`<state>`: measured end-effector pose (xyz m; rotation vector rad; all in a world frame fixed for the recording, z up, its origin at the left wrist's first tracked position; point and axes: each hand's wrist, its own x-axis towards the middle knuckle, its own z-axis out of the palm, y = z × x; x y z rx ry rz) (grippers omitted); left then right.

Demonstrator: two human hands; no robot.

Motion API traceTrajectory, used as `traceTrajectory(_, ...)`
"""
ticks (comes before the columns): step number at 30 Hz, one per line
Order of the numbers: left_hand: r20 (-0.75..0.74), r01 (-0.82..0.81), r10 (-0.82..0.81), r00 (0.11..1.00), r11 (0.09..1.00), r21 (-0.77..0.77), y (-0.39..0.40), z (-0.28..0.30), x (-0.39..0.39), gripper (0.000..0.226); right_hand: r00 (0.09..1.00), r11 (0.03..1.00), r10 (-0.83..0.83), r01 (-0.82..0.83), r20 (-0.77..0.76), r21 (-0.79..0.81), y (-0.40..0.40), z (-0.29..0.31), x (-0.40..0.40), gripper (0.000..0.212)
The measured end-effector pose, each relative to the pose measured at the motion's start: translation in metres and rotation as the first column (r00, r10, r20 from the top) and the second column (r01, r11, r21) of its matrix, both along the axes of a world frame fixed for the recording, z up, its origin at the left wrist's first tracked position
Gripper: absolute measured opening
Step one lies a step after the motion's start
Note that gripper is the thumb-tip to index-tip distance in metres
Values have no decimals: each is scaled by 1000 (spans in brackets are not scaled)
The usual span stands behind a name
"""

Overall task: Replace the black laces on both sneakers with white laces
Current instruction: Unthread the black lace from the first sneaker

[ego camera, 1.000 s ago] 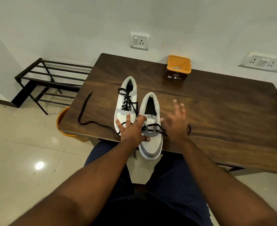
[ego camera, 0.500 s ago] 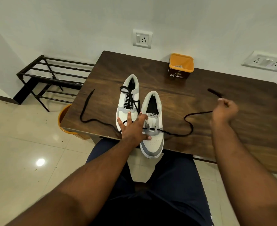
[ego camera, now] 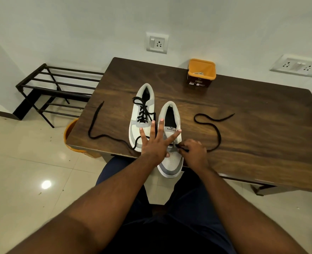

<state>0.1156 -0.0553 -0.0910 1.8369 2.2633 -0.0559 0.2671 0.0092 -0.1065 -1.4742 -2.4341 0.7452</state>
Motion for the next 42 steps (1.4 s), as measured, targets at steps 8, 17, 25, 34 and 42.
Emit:
traceTrajectory(8,24,42,-41,999,996,-73,4,-3,-7,86,988,990,110,-118,107,72,15,9,-1,11)
traceTrajectory(17,84,55,-48,995,995,-86,12,6,-6,76,978,927,103,-160,181,339,34,20,15,14)
traceTrajectory(25,99,58,-48,994,994,-97,13,9,-11,78,811,808,-542,575,-220,131,60,17,43,15)
traceTrajectory(34,31,47,-43,999,989,-140,14,17,-29,91,963,968,142,-183,228,174,3,-3,-19,32)
traceTrajectory(42,32,53,-49,998,987,-153,17,12,-27,93,952,940,144,-217,271,262,9,8,-15,28)
